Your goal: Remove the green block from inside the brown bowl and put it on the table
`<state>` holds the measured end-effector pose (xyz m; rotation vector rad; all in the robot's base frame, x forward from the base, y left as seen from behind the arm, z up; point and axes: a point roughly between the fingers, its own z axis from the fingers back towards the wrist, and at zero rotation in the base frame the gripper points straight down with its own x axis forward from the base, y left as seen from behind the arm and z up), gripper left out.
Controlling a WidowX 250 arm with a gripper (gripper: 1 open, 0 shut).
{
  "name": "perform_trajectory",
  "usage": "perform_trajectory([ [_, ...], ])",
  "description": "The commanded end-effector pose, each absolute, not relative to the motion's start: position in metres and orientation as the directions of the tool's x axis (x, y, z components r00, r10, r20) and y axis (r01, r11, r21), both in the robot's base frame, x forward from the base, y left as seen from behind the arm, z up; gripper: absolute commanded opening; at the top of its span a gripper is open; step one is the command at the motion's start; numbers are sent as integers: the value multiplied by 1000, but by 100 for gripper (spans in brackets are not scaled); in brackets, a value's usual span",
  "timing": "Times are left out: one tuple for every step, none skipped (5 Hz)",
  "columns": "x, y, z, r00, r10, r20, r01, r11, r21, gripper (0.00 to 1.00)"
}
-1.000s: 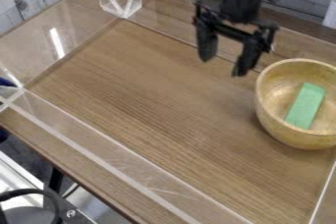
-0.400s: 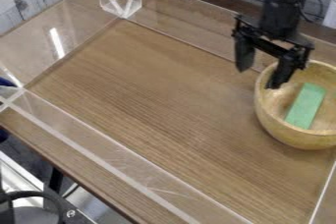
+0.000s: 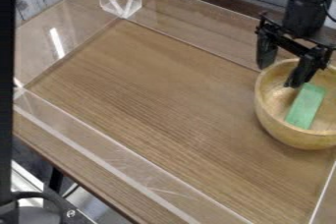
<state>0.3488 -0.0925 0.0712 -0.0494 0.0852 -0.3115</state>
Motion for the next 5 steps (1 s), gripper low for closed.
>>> perform_trajectory([
  [360,-105,96,946,-325,-14,324,945,-48,100],
  [360,-113,87,947,-320,-41,317,947,-59,0],
  [357,-120,78,946,-317,-72,312,947,-71,0],
  [355,-122,76,938,-338,-79,333,940,-78,0],
  [352,-124,76,931,-355,-85,348,934,-85,0],
])
